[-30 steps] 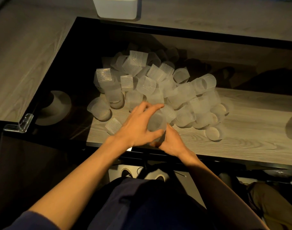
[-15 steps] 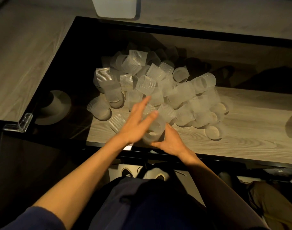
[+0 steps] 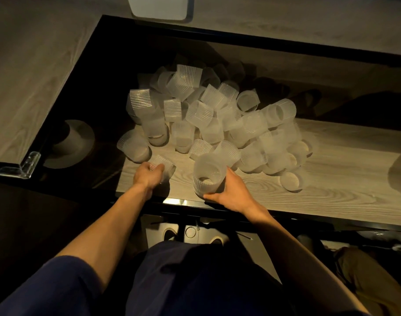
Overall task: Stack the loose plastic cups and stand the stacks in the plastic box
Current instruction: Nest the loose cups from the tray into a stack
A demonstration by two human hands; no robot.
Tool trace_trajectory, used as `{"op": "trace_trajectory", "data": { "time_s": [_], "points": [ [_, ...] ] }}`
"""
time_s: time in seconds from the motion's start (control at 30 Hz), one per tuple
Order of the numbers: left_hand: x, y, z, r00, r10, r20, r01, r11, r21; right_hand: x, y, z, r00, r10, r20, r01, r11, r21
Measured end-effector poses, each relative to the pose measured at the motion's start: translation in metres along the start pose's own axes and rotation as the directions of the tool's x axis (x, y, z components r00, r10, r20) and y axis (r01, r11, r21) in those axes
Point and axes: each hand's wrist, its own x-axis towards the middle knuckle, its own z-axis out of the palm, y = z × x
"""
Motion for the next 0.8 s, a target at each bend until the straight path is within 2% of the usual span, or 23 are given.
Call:
{"op": "trace_trajectory", "data": {
  "time_s": [0.07, 0.17, 0.23, 0.3, 0.37, 0.47, 0.53, 0.57, 0.63, 0.8],
  "points": [
    [-0.005, 0.008, 0.002, 1.0, -0.004, 0.022, 0.007, 0.99, -0.141, 0.0, 0.0, 0.0, 1.0, 0.0, -0.002, 0.0, 1.0, 0.001],
    [-0.016, 0.031, 0.001, 0.997, 0.067, 0.025, -0.06, 0.973, -0.221, 0.0, 0.0, -0.001, 1.0, -0.002, -0.003, 0.002, 1.0, 0.009],
    [-0.032, 0.049, -0.002, 0.981, 0.191, 0.025, -0.175, 0.94, -0.292, 0.0, 0.001, 0.0, 1.0, -0.005, -0.002, 0.005, 1.0, 0.013],
    [-0.052, 0.067, -0.004, 0.934, 0.354, 0.049, -0.31, 0.871, -0.381, 0.0, 0.002, 0.001, 1.0, -0.01, -0.009, 0.01, 1.0, 0.016],
    [-0.071, 0.081, -0.004, 0.841, 0.532, 0.098, -0.457, 0.795, -0.399, 0.0, 0.003, 0.002, 1.0, -0.015, -0.013, 0.015, 1.0, 0.025],
    [-0.093, 0.088, -0.004, 0.617, 0.76, 0.207, -0.729, 0.65, -0.214, 0.0, 0.004, 0.004, 1.0, -0.018, -0.018, 0.018, 0.999, 0.033],
    [-0.1, 0.085, -0.002, 0.465, 0.834, 0.298, -0.853, 0.512, -0.104, 0.0, 0.003, 0.004, 0.999, -0.032, -0.014, 0.032, 0.999, 0.04],
    [-0.101, 0.081, -0.001, 0.414, 0.847, 0.333, -0.884, 0.462, -0.076, 0.0, 0.003, 0.005, 0.999, -0.041, -0.012, 0.042, 0.998, 0.044],
    [-0.101, 0.075, 0.002, 0.349, 0.852, 0.391, -0.918, 0.395, -0.041, 0.0, 0.004, 0.006, 0.999, -0.047, -0.022, 0.048, 0.997, 0.06],
    [-0.097, 0.067, 0.005, 0.248, 0.848, 0.469, -0.965, 0.259, 0.043, 0.003, 0.003, 0.007, 1.0, 0.003, 0.011, -0.003, 0.999, 0.035]
  ]
}}
